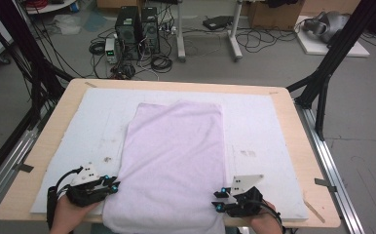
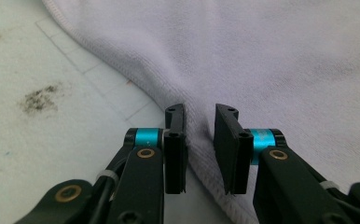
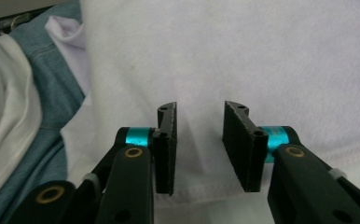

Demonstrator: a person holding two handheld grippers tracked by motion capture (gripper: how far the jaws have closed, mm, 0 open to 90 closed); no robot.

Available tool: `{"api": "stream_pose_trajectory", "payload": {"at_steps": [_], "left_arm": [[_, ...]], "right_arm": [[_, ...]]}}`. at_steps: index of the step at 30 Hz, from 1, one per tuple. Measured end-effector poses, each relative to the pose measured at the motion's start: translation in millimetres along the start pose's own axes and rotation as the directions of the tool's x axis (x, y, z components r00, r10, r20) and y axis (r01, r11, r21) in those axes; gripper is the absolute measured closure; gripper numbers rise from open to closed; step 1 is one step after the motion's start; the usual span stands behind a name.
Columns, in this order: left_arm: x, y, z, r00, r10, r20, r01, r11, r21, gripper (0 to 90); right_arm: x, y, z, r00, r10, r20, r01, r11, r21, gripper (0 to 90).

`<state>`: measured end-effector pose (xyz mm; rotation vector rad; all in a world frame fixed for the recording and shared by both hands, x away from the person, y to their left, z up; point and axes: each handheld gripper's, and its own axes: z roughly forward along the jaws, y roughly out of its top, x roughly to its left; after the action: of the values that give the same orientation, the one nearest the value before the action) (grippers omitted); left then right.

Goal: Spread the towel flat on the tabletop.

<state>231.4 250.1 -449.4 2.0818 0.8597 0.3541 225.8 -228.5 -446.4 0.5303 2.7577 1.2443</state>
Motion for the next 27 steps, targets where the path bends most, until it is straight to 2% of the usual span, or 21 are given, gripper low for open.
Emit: {"api": "stream_pose_trajectory", "payload": {"at_steps": [2, 3, 6, 8, 9, 11, 12, 13, 14, 15, 16, 18, 21, 23, 25, 26, 27], "left_arm": [[2.0, 0.2, -4.2, 1.0, 0.006, -0.004, -0.006, 1.0, -0.004, 72.3], [4.5, 1.9, -5.9, 0.9999, 0.012, -0.004, -0.012, 0.9997, -0.021, 71.9], [11.5, 12.9, -5.9, 1.0, 0.002, -0.006, -0.003, 0.9967, -0.082, 72.8], [15.4, 22.5, 2.0, 0.9998, -0.002, 0.02, 0.004, 0.9946, -0.104, 71.6], [15.1, 25.4, 6.6, 0.9995, 0.002, 0.031, 0.001, 0.9957, -0.093, 69.2], [12.7, 27.4, 15.8, 0.9992, 0.025, 0.033, -0.024, 0.9989, -0.04, 63.7], [11.1, 26.7, 20.3, 0.9989, 0.033, 0.032, -0.033, 0.9994, -0.012, 64.0], [10.1, 25.6, 22.9, 0.9985, 0.047, 0.03, -0.047, 0.9988, 0.014, 68.7], [7.6, 22.4, 25.4, 0.9977, 0.065, 0.018, -0.065, 0.9976, 0.023, 79.2], [6.7, 20.6, 24.9, 0.9981, 0.059, 0.015, -0.059, 0.9982, 0.008, 83.3], [6.8, 20.2, 23.9, 0.9988, 0.048, 0.014, -0.048, 0.9988, 0.007, 84.1], [7.4, 19.3, 21.7, 0.9991, 0.04, 0.013, -0.041, 0.9992, 0.005, 85.2], [4.8, 16.3, 14.8, 0.9989, 0.043, 0.019, -0.043, 0.999, 0.007, 85.4], [2.4, 13.9, 9.9, 0.9984, 0.04, 0.04, -0.04, 0.9992, 0.001, 85.1], [0.3, 13.4, 5.3, 0.998, 0.04, 0.049, -0.04, 0.9992, -0.004, 81.5], [-0.3, 14.0, 3.9, 0.9983, 0.033, 0.048, -0.033, 0.9994, -0.006, 74.7], [-0.8, 14.9, 3.8, 0.9989, 0.027, 0.039, -0.027, 0.9996, -0.008, 63.2]], "right_arm": [[1.4, -1.8, -5.2, 0.9999, -0.005, -0.01, 0.005, 1.0, 0.018, 68.9], [1.0, -0.9, -7.1, 0.9999, -0.002, -0.011, 0.002, 1.0, 0.027, 69.0], [-3.8, 6.6, -8.4, 1.0, -0.007, 0.0, 0.007, 1.0, -0.001, 68.5], [-10.1, 15.5, -4.3, 1.0, -0.004, -0.001, 0.004, 1.0, -0.025, 66.2], [-12.8, 19.1, -0.3, 1.0, -0.007, -0.006, 0.007, 1.0, -0.028, 64.9], [-15.9, 23.6, 9.3, 0.9996, -0.016, -0.024, 0.016, 1.0, -0.009, 63.1], [-16.8, 24.3, 14.5, 0.9995, -0.017, -0.026, 0.017, 1.0, 0.005, 63.5], [-17.6, 24.0, 19.7, 0.9992, -0.024, -0.032, 0.025, 0.999, 0.025, 65.5], [-17.5, 23.4, 22.1, 0.9992, -0.033, -0.024, 0.033, 0.999, 0.025, 71.2], [-18.2, 22.6, 21.7, 0.9994, -0.023, -0.026, 0.023, 1.0, 0.015, 81.9], [-19.6, 21.8, 21.6, 0.9988, -0.017, -0.046, 0.017, 1.0, 0.008, 86.9], [-18.5, 20.9, 20.8, 0.9985, -0.032, -0.045, 0.032, 0.999, 0.006, 88.1], [-15.6, 19.7, 16.3, 0.9956, -0.042, -0.084, 0.043, 0.999, 0.015, 88.6], [-12.0, 17.9, 11.5, 0.9929, -0.042, -0.111, 0.042, 0.999, 0.003, 88.6], [-9.2, 18.4, 6.8, 0.9881, -0.047, -0.146, 0.046, 0.999, -0.009, 88.2], [-8.3, 19.7, 4.7, 0.9889, -0.056, -0.138, 0.054, 0.998, -0.016, 87.7], [-8.6, 21.0, 2.7, 0.99, -0.054, -0.13, 0.052, 0.998, -0.02, 87.0]]}}
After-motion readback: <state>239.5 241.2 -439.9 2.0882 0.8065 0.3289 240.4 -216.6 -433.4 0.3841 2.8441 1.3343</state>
